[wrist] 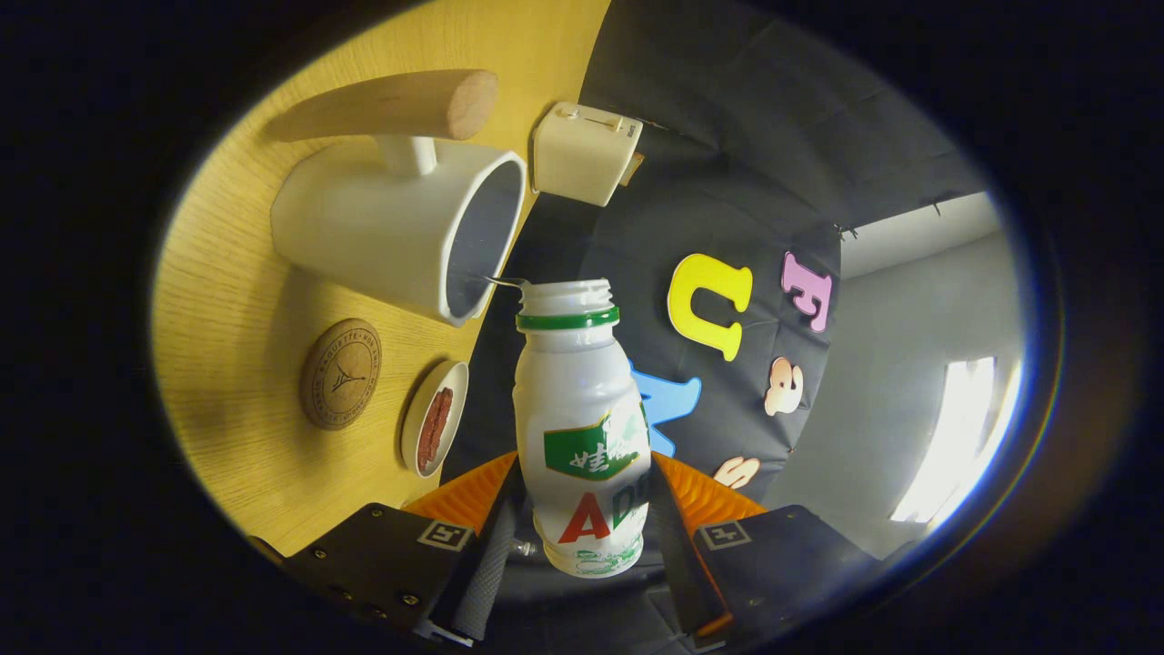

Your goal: Take the bottle from table, then pour the juice into the cup, finally place the bottle on the coaster

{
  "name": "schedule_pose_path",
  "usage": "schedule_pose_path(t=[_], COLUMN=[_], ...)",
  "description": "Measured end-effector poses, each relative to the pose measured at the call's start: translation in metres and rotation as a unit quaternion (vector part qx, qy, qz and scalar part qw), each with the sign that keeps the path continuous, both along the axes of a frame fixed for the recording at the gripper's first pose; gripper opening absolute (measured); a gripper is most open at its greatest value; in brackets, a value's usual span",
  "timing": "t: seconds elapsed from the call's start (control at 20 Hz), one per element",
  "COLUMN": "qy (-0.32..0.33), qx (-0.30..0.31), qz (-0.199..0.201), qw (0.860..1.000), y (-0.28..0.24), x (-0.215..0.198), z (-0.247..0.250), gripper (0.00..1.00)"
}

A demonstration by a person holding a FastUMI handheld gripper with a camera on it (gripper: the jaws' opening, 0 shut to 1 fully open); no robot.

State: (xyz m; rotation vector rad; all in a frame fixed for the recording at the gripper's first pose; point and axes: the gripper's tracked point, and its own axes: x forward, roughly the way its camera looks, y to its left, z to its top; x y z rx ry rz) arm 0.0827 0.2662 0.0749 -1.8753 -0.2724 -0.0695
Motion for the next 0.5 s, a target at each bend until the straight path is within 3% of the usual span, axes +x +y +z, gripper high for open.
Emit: schedule_pose_path(t=[0.5], qy=[-0.010], qx=[-0.025], qz=[0.011], qw=[1.000], y=[0.0023], x=[-0.0001], z=[0.0034], gripper=[0.75])
